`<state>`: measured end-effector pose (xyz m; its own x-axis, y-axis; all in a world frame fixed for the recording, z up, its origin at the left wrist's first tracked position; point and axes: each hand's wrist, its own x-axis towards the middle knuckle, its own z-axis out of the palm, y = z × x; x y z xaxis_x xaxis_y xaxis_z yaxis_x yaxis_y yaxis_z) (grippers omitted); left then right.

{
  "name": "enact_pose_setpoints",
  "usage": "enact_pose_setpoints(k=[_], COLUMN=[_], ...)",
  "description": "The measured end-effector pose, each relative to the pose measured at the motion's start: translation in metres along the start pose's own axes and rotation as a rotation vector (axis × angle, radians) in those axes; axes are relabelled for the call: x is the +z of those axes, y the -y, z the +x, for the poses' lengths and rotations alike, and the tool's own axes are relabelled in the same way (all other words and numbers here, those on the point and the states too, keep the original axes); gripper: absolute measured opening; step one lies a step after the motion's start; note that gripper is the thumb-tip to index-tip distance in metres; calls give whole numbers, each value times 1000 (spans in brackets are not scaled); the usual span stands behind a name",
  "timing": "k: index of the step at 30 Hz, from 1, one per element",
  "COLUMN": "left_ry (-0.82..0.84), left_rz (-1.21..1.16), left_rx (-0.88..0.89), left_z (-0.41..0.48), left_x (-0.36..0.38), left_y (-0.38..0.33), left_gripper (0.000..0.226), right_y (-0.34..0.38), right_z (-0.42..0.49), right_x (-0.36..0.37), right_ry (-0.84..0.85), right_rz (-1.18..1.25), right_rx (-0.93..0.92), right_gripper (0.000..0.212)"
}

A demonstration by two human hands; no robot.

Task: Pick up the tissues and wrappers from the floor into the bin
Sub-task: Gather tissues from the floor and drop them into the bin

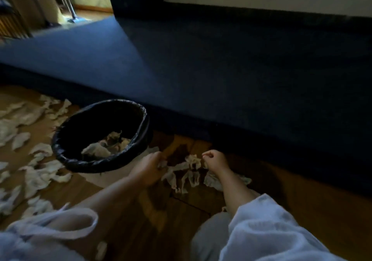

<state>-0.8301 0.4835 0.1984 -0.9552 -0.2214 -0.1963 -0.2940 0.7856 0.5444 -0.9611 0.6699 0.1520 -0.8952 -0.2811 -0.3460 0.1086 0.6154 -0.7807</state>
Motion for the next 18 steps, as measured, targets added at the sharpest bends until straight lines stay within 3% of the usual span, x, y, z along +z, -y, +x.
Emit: enact_pose_setpoints(k=[2,6,13,18], left_ry=[-35,6,50,-3], left_rz=[28,-91,-166,-541], left_rx=[-39,-168,-273,-616], left_z=[13,40,113,189], left_x=[-8,17,102,129], left_y=[-13,-29,9,70], left_gripper=[21,42,62,59], right_y=[9,5,-70,-147], right_z=[12,49,82,95], right_x=[-11,-17,24,42], right_ry=[33,7,-66,-263], right_rz=[8,33,42,-32], right_rx=[-30,-25,66,125], right_gripper=[19,18,23,23])
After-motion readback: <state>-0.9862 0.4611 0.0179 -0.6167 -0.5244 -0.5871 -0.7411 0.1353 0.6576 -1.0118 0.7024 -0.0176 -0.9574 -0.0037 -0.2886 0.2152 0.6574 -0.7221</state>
